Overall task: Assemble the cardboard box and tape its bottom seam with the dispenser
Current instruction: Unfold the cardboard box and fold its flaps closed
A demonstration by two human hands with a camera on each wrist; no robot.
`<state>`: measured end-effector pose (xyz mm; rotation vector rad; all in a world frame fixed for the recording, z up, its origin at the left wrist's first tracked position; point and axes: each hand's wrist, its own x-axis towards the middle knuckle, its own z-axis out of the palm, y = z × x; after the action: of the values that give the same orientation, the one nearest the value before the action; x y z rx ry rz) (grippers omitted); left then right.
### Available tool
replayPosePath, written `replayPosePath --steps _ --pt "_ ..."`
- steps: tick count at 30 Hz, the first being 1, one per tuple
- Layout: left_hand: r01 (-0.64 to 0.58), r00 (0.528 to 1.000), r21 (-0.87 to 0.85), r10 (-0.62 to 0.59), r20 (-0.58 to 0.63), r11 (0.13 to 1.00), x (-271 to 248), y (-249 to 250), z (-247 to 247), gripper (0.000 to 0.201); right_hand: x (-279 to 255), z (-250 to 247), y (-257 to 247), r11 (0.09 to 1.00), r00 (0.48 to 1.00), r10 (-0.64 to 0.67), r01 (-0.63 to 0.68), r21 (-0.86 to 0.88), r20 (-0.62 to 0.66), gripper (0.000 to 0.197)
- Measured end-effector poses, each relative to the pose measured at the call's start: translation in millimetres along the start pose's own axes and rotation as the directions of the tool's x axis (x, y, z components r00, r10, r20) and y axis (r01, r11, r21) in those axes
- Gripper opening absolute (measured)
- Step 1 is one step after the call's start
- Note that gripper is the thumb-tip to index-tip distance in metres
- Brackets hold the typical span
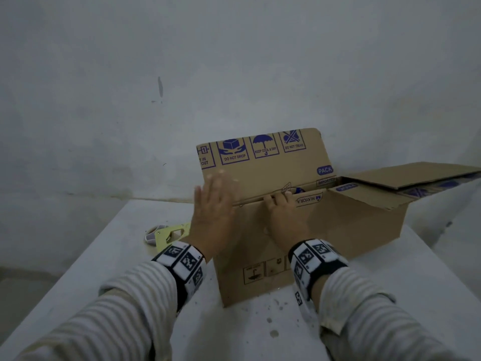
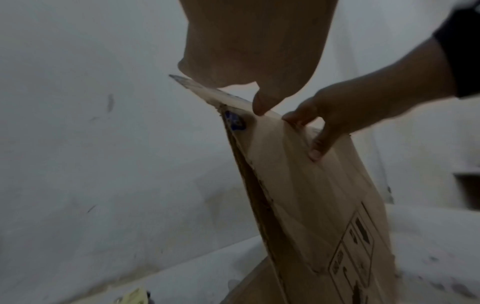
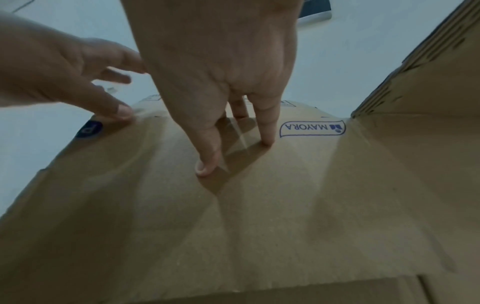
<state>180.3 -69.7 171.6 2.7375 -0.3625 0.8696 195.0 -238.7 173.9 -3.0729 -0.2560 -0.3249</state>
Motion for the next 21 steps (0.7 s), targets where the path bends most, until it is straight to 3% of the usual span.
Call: replayPosePath --steps 2,5,9,11,14,19,21 --pt "-0.135 0.980 0.059 0.125 0.152 0.989 4.3 8.4 4.9 0.065 -3.5 -0.3 0.0 1.000 1.000 -0.007 0.006 -0.021 -0.019 0.076" --pt "-0.114 0.935 0.083 0.079 0.346 0.990 10.9 15.8 11.4 0.072 -9.6 -3.5 2.2 0.999 1.000 -0.002 0.002 0.040 -0.003 0.070" --pt "-0.123 0.926 0.044 0.098 0.364 0.991 18.1 15.3 9.4 0.068 -22.9 -22.3 16.8 0.996 0.995 0.051 -0.056 0.063 0.090 0.062" --pt "-0.137 0.928 0.049 0.111 0.356 0.989 18.2 10.3 9.5 0.067 -30.8 -32.9 29.0 0.982 0.982 0.189 -0.189 0.029 0.000 0.057" --pt "-0.139 0.919 0.094 0.093 0.383 0.986 19.2 8.4 11.1 0.067 -44.5 -44.8 54.9 0.911 0.908 0.409 -0.412 -0.016 -0.087 0.056" --pt "-0.112 0.898 0.135 0.042 0.438 0.985 22.9 22.8 8.9 0.067 -55.9 -41.3 91.1 0.834 0.841 0.540 -0.540 0.110 0.034 0.046" --pt "-0.069 0.883 0.160 -0.015 0.469 0.985 23.8 30.3 6.8 0.067 -52.0 -37.6 104.0 0.843 0.846 0.514 -0.529 0.102 0.143 0.046"
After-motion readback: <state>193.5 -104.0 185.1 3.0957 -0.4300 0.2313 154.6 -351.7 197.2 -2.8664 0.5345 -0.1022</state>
